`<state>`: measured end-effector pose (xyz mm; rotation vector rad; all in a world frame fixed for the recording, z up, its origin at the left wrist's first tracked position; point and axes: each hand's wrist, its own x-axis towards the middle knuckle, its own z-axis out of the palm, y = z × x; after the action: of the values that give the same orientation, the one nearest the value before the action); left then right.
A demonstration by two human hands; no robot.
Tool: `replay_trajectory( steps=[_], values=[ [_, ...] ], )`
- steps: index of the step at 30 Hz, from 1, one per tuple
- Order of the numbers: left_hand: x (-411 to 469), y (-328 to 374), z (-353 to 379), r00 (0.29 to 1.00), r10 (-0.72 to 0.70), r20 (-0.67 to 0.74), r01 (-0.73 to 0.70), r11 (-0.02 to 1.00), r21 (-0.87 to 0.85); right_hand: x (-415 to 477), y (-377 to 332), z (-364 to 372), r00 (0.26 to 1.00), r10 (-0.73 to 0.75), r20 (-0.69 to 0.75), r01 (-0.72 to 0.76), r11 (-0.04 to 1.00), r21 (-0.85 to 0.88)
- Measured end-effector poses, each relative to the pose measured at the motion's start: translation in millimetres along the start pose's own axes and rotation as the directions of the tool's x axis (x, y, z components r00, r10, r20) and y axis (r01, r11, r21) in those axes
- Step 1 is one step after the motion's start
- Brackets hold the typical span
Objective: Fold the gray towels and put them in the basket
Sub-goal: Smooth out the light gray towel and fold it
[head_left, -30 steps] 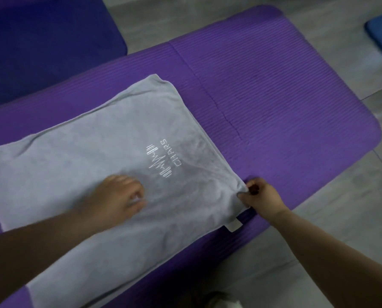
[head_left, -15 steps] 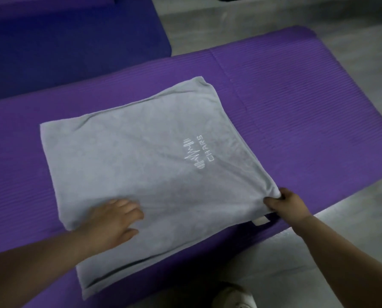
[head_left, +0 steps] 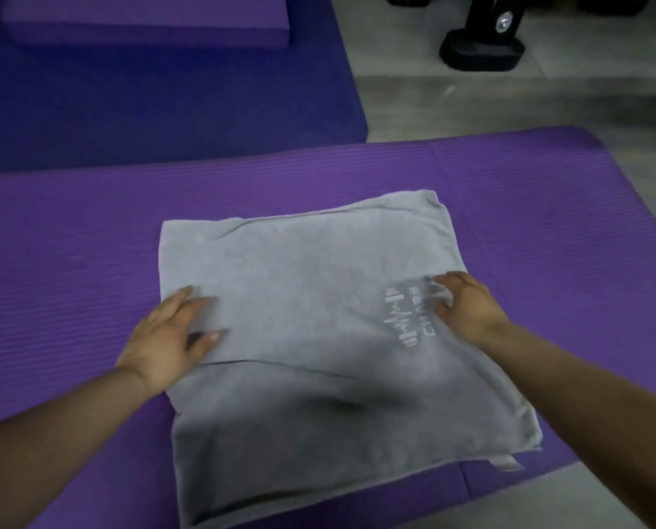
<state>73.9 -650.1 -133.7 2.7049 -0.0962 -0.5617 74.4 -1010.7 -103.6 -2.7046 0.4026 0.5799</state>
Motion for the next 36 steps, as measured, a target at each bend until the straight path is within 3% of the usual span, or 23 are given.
replay_trajectory(
  steps=[4, 7, 10, 13, 17, 19, 23, 25, 29, 31, 32, 34, 36],
  values=[
    [46.5, -12.5, -10.2, 0.986, -0.162, -0.029, 0.163, 0.986, 0.030, 64.8, -33.0, -19.4, 0.998, -0.028, -0.056, 0.029, 1.000, 0.007],
    [74.0, -15.9, -10.7, 0.965, -0.249, -0.083, 0.240, 0.965, -0.110, 105.7, -42.8, -26.5, 0.984, 0.094, -0.151, -0.085, 0.994, 0.061],
    [92.8, -15.5, -17.9, 0.918, -0.355, -0.177, 0.319, 0.926, -0.203, 135.6, -40.4, -22.8, 0.965, 0.227, -0.133, -0.199, 0.960, 0.200],
    [110.5, -18.8, -35.2, 0.906, -0.386, -0.173, 0.373, 0.922, -0.104, 160.4, -31.4, -16.5, 0.952, 0.296, -0.079, -0.249, 0.899, 0.360],
    [130.9, -18.7, -48.9, 0.932, -0.344, -0.116, 0.348, 0.937, 0.012, 164.1, -28.2, -20.8, 0.968, 0.247, -0.048, -0.220, 0.922, 0.318],
    [133.7, -17.5, -52.8, 0.931, -0.323, -0.169, 0.307, 0.945, -0.113, 166.4, -25.8, -29.6, 0.968, 0.238, -0.081, -0.185, 0.893, 0.411],
    [152.1, -20.9, -68.2, 0.867, -0.387, -0.313, 0.247, 0.881, -0.404, 169.9, -46.3, -48.7, 0.903, 0.264, -0.340, -0.051, 0.849, 0.525],
    [154.3, -24.7, -72.4, 0.876, -0.413, -0.249, 0.250, 0.831, -0.498, 159.4, -62.3, -48.2, 0.923, 0.222, -0.314, -0.013, 0.834, 0.552],
    [109.4, -26.5, -53.9, 0.956, -0.243, -0.165, 0.214, 0.962, -0.171, 115.5, -79.2, -25.9, 0.985, 0.046, -0.164, 0.002, 0.960, 0.281],
    [58.7, -18.9, -30.7, 0.972, 0.041, -0.232, -0.061, 0.995, -0.079, 91.7, -80.2, -7.0, 0.991, -0.049, -0.126, 0.063, 0.992, 0.108],
    [28.5, -11.8, -20.6, 0.953, 0.224, -0.203, -0.235, 0.971, -0.032, 78.2, -80.4, 3.7, 0.991, -0.095, -0.092, 0.098, 0.995, 0.027],
    [-25.0, -10.3, 3.6, 0.874, 0.486, -0.002, -0.483, 0.869, 0.110, 49.3, -76.2, 25.5, 0.983, -0.182, -0.012, 0.180, 0.978, -0.108],
    [-63.9, -20.4, 31.6, 0.793, 0.595, 0.129, -0.609, 0.773, 0.177, 22.1, -69.4, 43.3, 0.959, -0.253, 0.127, 0.277, 0.934, -0.224]
  ],
)
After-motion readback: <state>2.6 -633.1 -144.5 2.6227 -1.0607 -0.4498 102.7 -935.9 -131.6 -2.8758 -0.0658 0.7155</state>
